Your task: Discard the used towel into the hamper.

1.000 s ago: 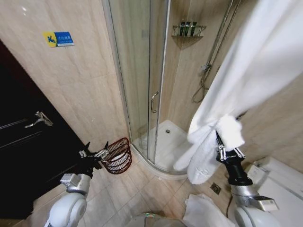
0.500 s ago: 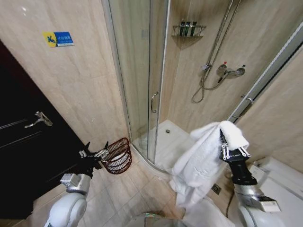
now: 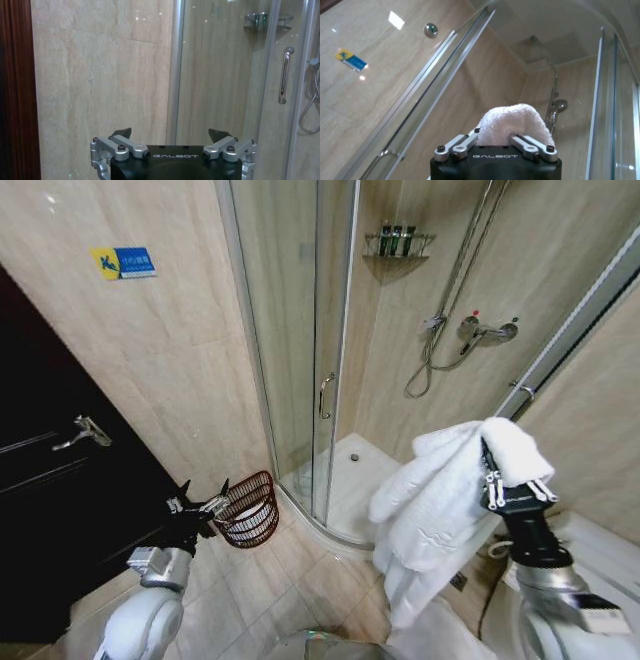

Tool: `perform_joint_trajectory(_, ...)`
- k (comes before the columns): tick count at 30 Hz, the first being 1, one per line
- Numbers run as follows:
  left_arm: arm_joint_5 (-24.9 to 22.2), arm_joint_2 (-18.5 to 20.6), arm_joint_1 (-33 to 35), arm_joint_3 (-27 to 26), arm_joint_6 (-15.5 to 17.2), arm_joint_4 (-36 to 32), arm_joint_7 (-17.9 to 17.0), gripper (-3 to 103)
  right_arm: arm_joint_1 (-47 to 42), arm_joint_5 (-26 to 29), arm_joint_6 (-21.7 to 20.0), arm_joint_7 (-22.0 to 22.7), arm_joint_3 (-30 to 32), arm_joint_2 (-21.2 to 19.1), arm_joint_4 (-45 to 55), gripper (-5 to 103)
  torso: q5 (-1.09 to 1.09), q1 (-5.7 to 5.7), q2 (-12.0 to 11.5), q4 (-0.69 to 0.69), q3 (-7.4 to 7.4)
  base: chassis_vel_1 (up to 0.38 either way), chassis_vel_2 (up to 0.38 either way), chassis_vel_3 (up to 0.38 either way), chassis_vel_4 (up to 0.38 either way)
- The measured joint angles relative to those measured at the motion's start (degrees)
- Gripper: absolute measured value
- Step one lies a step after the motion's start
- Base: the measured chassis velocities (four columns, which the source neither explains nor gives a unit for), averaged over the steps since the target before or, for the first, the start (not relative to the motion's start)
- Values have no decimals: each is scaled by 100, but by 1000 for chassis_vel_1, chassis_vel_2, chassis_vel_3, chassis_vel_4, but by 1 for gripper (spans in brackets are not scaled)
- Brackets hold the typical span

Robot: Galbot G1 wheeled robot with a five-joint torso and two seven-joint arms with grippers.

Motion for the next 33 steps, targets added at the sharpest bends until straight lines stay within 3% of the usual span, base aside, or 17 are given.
perform_joint_trajectory(8,0,0,0,0,0,0,0,100,101,486,-436,37,342,-228,347,10,-1,0,0,0,0,0,0,0,0)
perform_joint_trajectory(20,0,0,0,0,0,0,0,100,60,1113,-617,-82,739,-401,452,10,1,0,0,0,0,0,0,0,0)
perform_joint_trajectory(33,0,0,0,0,0,0,0,100,-4,1323,-855,79,788,-394,563,10,0,0,0,0,0,0,0,0,0)
